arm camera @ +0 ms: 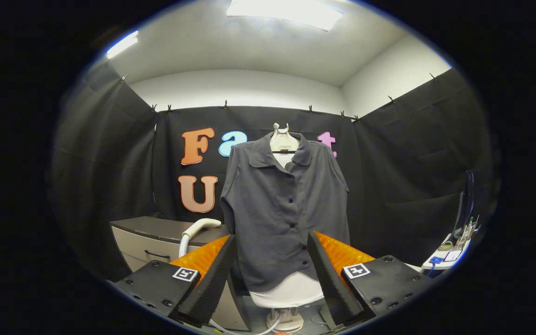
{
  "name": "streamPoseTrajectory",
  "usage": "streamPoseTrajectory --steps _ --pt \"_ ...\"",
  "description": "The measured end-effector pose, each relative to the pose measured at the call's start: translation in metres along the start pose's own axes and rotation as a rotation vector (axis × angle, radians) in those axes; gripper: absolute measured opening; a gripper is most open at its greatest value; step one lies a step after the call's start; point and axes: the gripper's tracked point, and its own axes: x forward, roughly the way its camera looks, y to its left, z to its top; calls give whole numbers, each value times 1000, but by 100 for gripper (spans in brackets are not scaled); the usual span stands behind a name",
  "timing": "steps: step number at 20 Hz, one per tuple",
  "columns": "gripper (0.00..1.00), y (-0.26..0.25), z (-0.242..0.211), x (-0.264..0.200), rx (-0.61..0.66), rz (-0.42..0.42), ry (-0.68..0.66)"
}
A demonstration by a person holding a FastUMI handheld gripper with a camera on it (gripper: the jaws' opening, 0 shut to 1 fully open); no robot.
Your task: Iron the clothes twice with a garment steamer, once on the left side and once on the right side.
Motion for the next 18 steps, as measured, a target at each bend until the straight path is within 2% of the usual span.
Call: streamPoseTrajectory --steps 8,11,18 --pt "97 11 6 12 3 4 -6" --pt "97 11 6 22 1 -19 8" --pt "97 49 12 55 13 33 23"
